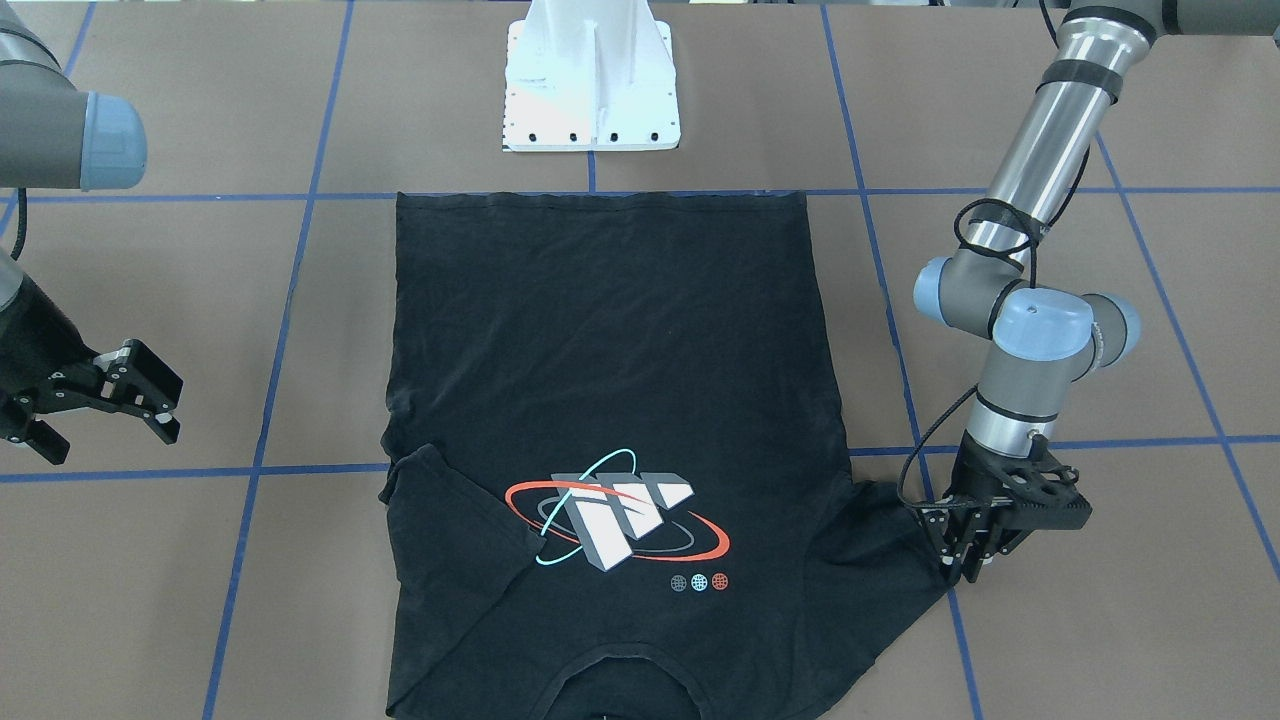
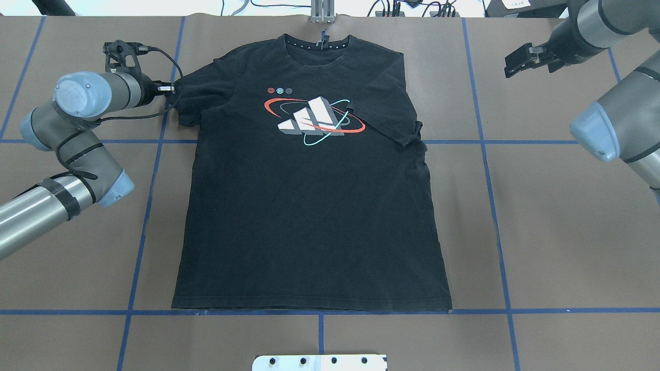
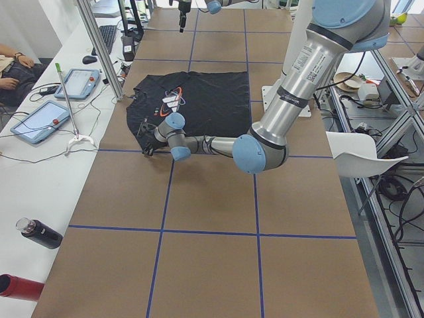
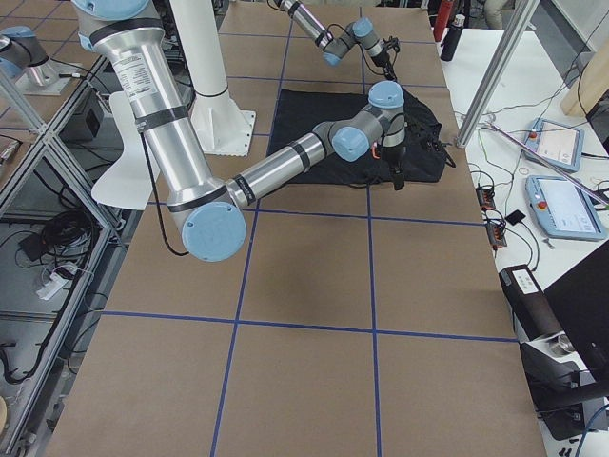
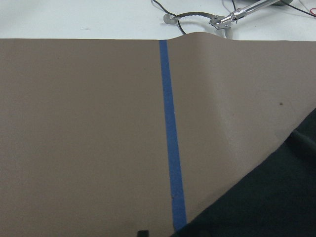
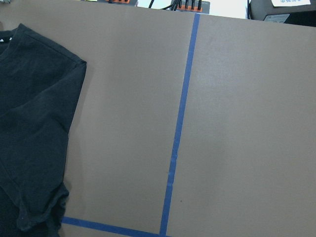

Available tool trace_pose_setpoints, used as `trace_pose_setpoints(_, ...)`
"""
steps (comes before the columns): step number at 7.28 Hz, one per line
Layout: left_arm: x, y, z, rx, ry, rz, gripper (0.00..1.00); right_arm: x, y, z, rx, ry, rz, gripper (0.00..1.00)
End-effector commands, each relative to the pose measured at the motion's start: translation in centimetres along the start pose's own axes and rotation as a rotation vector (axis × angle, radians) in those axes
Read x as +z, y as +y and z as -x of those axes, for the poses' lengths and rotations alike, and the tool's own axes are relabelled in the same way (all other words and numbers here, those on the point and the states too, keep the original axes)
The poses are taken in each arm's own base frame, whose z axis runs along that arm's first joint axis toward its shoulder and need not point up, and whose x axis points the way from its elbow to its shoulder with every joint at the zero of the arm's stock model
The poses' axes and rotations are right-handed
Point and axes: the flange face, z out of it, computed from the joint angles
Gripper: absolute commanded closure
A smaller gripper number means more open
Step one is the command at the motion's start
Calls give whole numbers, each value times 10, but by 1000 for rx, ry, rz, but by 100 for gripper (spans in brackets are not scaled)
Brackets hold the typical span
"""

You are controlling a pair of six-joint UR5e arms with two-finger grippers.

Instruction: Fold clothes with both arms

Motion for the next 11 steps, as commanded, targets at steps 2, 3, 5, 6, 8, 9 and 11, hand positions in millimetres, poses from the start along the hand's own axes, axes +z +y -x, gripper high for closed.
trace_pose_setpoints(2,-5,-3,-1,10,8,-7,100,0,-1,1,1,-1,-1,0)
trace_pose_setpoints(3,-15,-11,-13,12,34,-20,100,0,0,1,2,-1,1,0)
trace_pose_setpoints(5,-36,-33,-47,10,21,-9,100,0,0,3,4,-2,0,0)
trace_pose_setpoints(6,-56,-60,-89,3,-21,18,100,0,-1,4,8,-3,-1,0)
trace_pose_setpoints(8,-69,-83,-148,-64,-51,43,100,0,-1,5,9,-5,-1,0)
trace_pose_setpoints(9,-66,-77,-182,-97,-58,69,100,1,-1,5,9,-4,1,0)
trace_pose_setpoints(11,-39,-75,-248,-191,-105,56,100,1,-1,5,9,-4,1,0)
